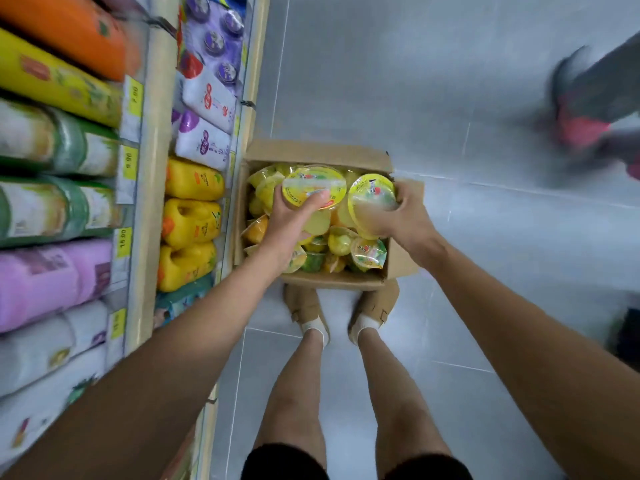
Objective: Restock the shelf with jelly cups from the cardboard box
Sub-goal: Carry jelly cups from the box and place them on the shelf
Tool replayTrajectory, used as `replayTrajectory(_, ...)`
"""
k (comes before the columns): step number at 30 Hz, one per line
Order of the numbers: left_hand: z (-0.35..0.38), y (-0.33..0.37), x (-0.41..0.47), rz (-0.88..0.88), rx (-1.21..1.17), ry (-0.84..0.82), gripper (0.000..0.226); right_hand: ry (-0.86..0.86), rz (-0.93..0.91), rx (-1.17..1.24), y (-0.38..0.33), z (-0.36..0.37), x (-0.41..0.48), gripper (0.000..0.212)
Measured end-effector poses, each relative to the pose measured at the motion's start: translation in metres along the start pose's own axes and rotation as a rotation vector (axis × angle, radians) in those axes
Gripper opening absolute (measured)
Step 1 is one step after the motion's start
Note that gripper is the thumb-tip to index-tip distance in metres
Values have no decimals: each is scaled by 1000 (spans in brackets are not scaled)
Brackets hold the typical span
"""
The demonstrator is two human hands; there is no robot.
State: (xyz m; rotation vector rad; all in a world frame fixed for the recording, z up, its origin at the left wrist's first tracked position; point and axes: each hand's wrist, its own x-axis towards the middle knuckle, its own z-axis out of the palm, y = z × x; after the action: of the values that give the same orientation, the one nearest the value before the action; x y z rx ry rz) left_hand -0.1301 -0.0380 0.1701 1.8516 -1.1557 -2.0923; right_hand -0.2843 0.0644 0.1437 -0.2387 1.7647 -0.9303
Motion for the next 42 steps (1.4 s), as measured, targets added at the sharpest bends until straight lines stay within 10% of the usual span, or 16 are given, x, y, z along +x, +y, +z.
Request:
replayTrajectory(7, 6, 51, -119, -30, -26, -20, 120, -19, 27, 108, -66, -27, -120, 45)
replayTrajectory(15, 0, 69, -234, 68, 134, -186, 40, 101, -47, 452, -86, -28, -258, 33)
replayTrajectory(33, 86, 79, -432, 356, 587, -788, 14, 605, -148, 694, -53, -103, -523, 54)
replayTrajectory(42, 212, 7, -572, 410, 708, -1066, 38, 788, -303, 851, 26, -203, -681, 68)
